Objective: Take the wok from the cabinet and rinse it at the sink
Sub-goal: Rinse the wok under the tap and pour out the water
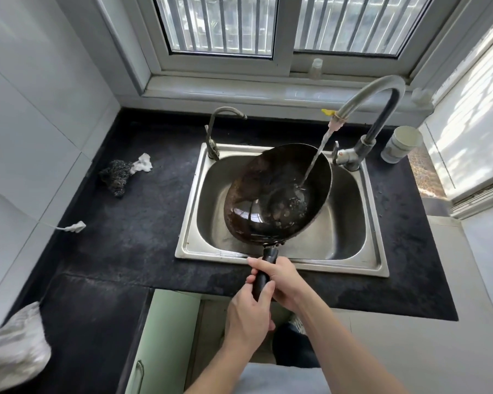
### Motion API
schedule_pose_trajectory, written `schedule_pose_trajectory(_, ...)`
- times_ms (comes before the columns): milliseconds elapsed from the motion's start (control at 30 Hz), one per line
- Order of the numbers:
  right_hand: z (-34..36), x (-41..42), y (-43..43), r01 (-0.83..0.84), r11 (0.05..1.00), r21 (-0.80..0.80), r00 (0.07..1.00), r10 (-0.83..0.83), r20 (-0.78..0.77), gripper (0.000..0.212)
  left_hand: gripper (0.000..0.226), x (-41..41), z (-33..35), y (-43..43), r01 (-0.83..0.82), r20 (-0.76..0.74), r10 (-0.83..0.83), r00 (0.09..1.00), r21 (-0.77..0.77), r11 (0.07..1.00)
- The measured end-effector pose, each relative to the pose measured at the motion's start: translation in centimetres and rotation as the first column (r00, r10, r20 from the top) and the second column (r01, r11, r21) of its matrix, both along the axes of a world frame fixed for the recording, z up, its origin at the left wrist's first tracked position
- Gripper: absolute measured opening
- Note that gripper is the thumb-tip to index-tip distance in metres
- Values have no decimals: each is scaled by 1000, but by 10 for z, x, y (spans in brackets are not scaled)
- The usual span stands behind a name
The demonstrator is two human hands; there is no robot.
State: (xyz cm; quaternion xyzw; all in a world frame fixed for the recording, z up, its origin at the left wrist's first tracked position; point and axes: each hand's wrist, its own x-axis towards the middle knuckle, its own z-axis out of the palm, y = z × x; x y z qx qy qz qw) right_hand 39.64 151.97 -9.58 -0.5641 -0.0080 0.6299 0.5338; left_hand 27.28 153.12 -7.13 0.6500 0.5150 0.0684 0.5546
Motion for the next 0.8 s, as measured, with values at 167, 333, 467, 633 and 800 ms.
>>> schedule_pose_trajectory(167, -6, 2, -7, 1, 997, 80, 1000, -2, 18, 21, 17, 5, 12, -2, -89, 224, 258, 940, -568, 818)
schedule_pose_trajectory(333, -8, 5, -9, 14, 991, 129, 998, -6, -67, 22, 18, 13, 15, -6, -61, 232, 401, 886, -800, 597)
schedule_pose_trajectory(467, -8, 3, -5, 19, 1000, 9, 999, -18, -51, 23, 30, 15, 8, -9, -132, 179, 315, 932, -642, 755)
schedule_pose_trajectory(633, -8, 3, 0, -19, 995, -98, 999, 15, -44, 19, 37, 14, -5, -9, -121, 124, 208, 970, -495, 861)
schedule_pose_trajectory(800, -13, 11, 0, -172, 969, -178, 975, 193, 110, 19, 35, 11, -19, -11, -99, 131, 182, 975, -478, 873)
